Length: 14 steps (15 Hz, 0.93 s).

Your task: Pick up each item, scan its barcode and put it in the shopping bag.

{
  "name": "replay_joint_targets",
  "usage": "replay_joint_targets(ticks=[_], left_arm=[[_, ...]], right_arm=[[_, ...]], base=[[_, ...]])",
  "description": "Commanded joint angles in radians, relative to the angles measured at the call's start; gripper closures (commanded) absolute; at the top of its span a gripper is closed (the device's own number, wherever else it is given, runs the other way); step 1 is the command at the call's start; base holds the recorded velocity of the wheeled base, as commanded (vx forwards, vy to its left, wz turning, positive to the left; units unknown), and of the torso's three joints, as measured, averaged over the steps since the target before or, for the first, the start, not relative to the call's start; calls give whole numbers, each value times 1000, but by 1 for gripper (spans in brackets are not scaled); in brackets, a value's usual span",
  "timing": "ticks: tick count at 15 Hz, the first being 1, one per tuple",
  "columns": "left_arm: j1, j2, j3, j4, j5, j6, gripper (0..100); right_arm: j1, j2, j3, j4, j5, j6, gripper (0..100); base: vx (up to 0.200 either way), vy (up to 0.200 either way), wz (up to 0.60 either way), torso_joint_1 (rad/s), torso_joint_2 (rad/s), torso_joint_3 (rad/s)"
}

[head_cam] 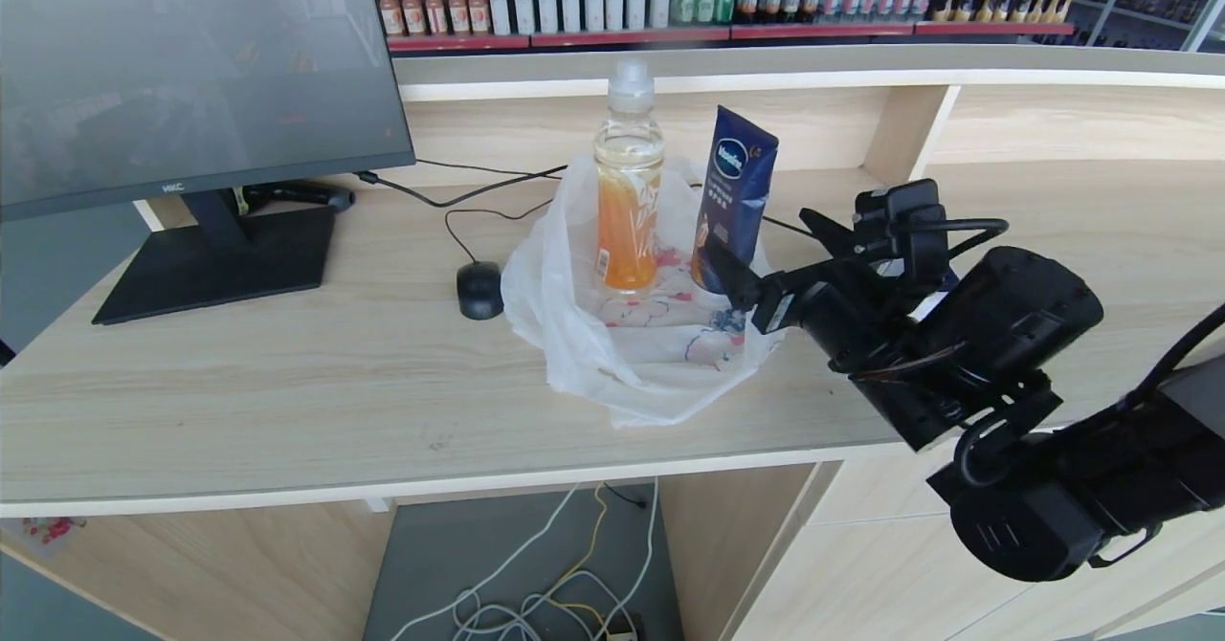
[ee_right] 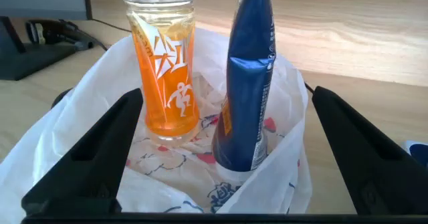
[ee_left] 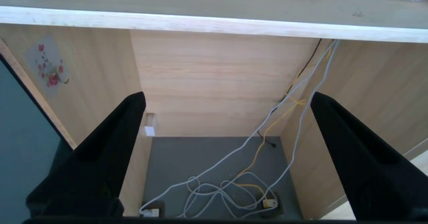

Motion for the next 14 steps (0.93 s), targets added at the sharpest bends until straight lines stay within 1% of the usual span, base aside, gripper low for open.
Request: replay_joint_targets(ticks=[1,4,6,7,8,10,11,12,14], left_arm=[[0,0,0,0,0,0,0],[0,0,0,0,0,0,0],[0,0,0,0,0,0,0],[0,0,0,0,0,0,0],[0,0,0,0,0,0,0],[0,0,0,0,0,0,0],[0,0,0,0,0,0,0],[0,0,0,0,0,0,0],[0,0,0,0,0,0,0]], right_arm=[[81,-216,186,-10,-1,-31,0],[123,-446,407,-10,1,-49,0],[126,-635,607,-2,13,-45,0],[126,-737,711,15,39,-26,0],[126,-822,771,68,59,-17,0],[126,-1020,771,338,62,-17,0],[126,-1078,771,438,64,-16,0],[127,-1285,771,785,65,-13,0],[132,-1564,771,1270,99,-17,0]], base=[[0,0,0,0,0,0],[0,0,0,0,0,0],[0,0,0,0,0,0],[0,0,0,0,0,0],[0,0,0,0,0,0],[0,0,0,0,0,0],[0,0,0,0,0,0],[0,0,0,0,0,0],[0,0,0,0,0,0]])
